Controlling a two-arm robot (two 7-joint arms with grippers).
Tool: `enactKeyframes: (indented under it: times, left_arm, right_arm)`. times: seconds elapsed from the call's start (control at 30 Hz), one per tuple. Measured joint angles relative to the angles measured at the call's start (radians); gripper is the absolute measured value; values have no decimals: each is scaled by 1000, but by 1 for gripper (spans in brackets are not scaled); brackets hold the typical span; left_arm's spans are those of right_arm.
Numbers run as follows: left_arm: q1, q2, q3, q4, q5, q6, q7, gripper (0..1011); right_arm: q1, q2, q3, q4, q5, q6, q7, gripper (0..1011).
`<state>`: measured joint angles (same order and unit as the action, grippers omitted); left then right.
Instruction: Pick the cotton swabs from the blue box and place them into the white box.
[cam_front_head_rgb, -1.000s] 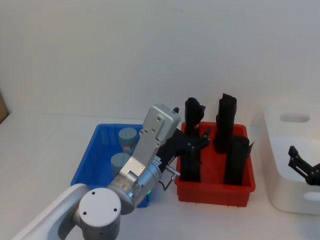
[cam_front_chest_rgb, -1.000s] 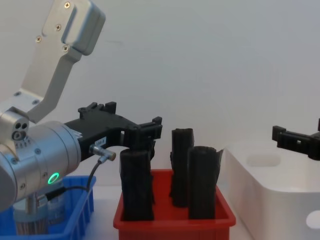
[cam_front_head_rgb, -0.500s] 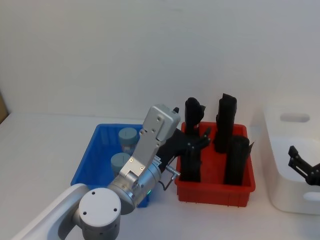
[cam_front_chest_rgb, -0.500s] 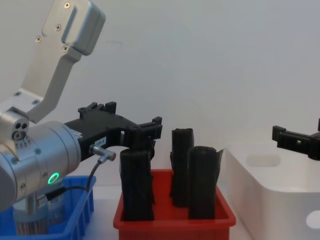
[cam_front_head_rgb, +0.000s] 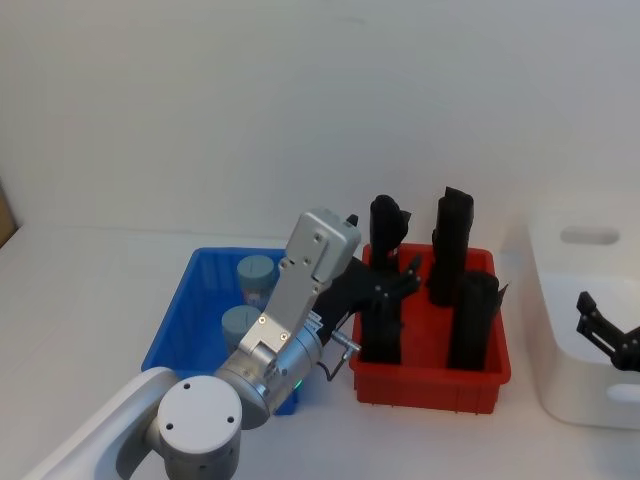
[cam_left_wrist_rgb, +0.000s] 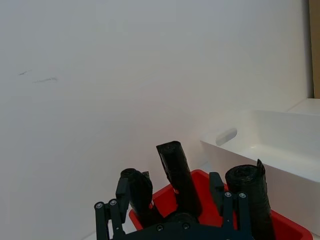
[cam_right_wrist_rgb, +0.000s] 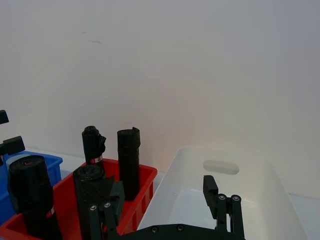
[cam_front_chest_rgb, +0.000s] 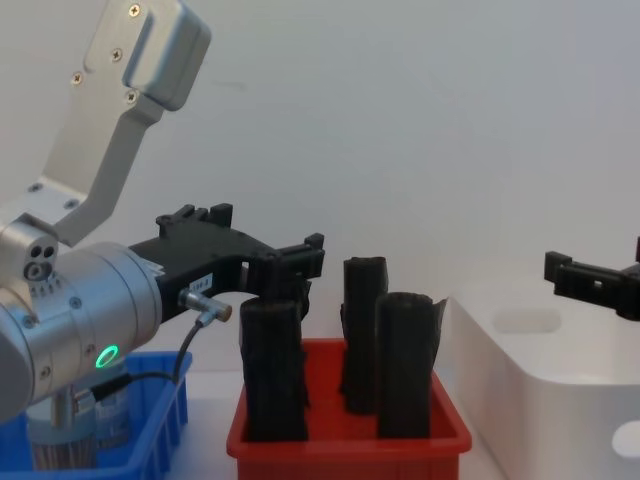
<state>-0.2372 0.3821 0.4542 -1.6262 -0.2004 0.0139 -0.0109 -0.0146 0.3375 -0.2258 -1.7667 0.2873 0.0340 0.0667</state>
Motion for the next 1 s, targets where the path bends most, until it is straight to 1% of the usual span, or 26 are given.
enactKeyframes:
  times: [1.0]
  left_arm:
    - [0, 0, 0, 0, 0, 0, 0, 1004]
  right_arm:
    - [0, 0, 0, 0, 0, 0, 0, 1001]
